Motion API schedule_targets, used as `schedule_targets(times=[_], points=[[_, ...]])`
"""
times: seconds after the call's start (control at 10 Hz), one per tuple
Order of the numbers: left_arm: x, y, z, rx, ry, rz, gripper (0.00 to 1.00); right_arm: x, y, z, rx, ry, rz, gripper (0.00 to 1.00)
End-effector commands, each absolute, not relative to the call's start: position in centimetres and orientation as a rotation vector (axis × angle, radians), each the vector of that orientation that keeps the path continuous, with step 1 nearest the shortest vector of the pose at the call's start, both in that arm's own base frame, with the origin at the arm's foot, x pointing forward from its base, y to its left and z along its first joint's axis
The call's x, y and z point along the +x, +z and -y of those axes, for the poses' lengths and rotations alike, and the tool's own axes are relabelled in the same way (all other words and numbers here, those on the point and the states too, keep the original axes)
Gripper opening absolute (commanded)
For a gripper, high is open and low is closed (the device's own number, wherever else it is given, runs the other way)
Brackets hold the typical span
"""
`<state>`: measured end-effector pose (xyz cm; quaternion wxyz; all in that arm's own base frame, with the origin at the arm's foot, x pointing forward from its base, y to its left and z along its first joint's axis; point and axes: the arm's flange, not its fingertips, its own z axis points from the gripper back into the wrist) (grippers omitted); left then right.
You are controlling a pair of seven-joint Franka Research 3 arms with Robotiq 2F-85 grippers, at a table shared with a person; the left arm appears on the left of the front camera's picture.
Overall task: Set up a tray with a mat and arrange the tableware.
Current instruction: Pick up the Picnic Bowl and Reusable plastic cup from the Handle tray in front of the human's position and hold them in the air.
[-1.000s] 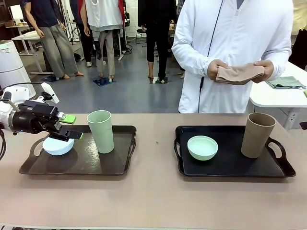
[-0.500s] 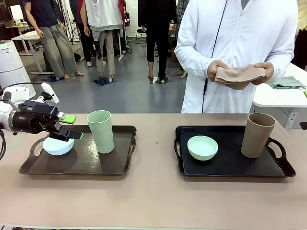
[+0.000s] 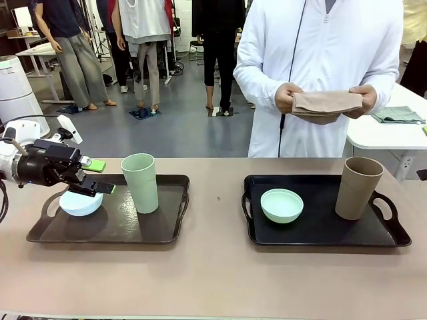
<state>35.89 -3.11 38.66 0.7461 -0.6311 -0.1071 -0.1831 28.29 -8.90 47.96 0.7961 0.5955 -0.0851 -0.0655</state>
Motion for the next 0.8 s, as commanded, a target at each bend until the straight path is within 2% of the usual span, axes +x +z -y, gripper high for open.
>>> schedule_targets(times=[0.0,0.5,0.6,0.7], points=[[35.7,39.0,3.2,-1.399,-0.387,0.237,1.00,28.6,47.9,8.7,1.311,-0.131,0.206,1.00],[35.9,38.7,3.1,-1.381,-0.401,0.234,1.00,28.3,48.0,8.9,1.279,-0.141,0.183,1.00],[35.1,40.9,5.1,-1.156,-0.456,0.342,1.00,28.5,48.1,10.0,1.220,0.121,0.323,1.00],[34.2,44.1,7.8,-0.915,-0.482,0.437,1.00,29.4,48.5,11.8,1.009,0.242,0.461,1.00]])
